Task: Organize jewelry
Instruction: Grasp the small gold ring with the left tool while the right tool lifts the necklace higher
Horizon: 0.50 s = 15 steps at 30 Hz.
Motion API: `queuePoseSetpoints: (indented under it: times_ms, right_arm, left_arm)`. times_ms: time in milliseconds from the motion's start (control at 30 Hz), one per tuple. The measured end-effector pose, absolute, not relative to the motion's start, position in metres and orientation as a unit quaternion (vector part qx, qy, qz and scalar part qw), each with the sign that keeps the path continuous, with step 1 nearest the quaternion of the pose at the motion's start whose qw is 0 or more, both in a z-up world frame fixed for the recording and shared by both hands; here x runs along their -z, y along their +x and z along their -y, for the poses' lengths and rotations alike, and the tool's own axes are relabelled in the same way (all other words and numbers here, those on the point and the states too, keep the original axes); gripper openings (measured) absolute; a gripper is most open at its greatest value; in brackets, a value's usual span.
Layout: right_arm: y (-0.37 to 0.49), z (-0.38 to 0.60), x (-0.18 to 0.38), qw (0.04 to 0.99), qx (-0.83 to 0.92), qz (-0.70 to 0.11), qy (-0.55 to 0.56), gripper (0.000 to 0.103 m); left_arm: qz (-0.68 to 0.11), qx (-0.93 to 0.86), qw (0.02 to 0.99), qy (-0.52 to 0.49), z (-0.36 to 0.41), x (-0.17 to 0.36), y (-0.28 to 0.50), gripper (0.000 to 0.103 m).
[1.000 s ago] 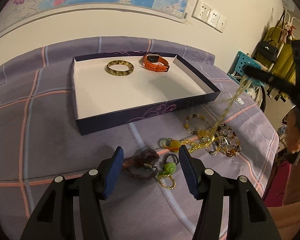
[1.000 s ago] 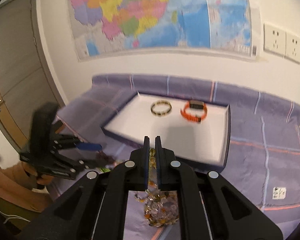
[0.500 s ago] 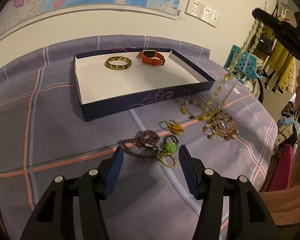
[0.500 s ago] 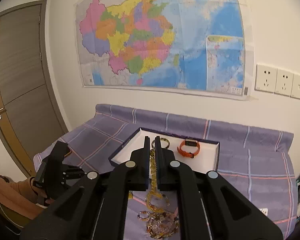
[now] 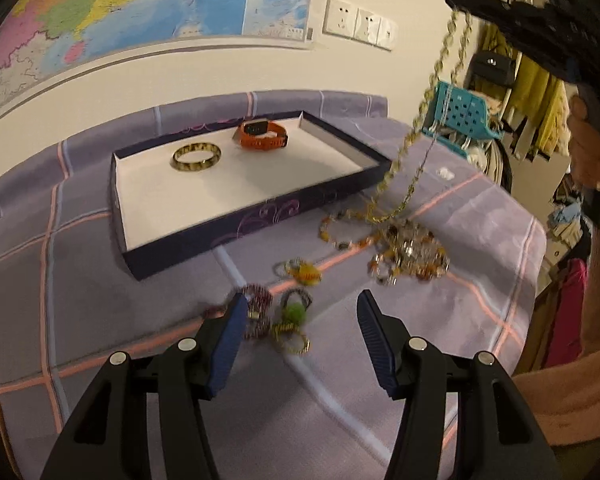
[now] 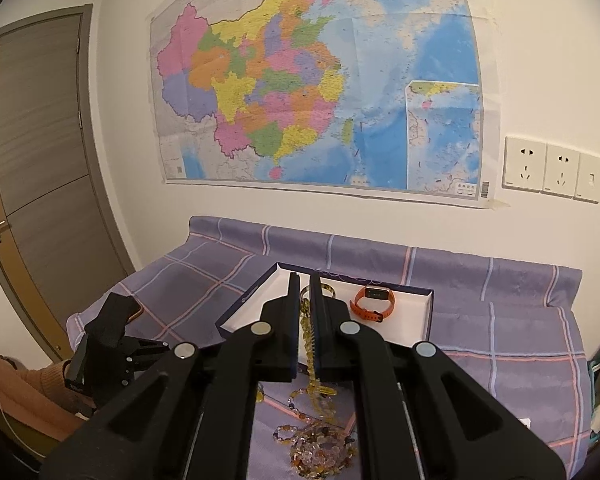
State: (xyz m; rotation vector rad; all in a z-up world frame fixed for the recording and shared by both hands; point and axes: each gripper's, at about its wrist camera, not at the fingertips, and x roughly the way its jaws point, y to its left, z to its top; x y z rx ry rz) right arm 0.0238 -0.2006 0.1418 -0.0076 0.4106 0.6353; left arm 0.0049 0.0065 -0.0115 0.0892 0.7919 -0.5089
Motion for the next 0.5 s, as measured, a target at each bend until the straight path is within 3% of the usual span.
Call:
queuePoseSetpoints:
  times_ms: [500]
  right_arm:
    - [0.028,0.194,-0.127,0.922,-0.318,-0.220,-0.002,0.005]
  left_arm:
    - [-0.419,0.232,0.876,0.050,0.000,0.031,0.011,0.042]
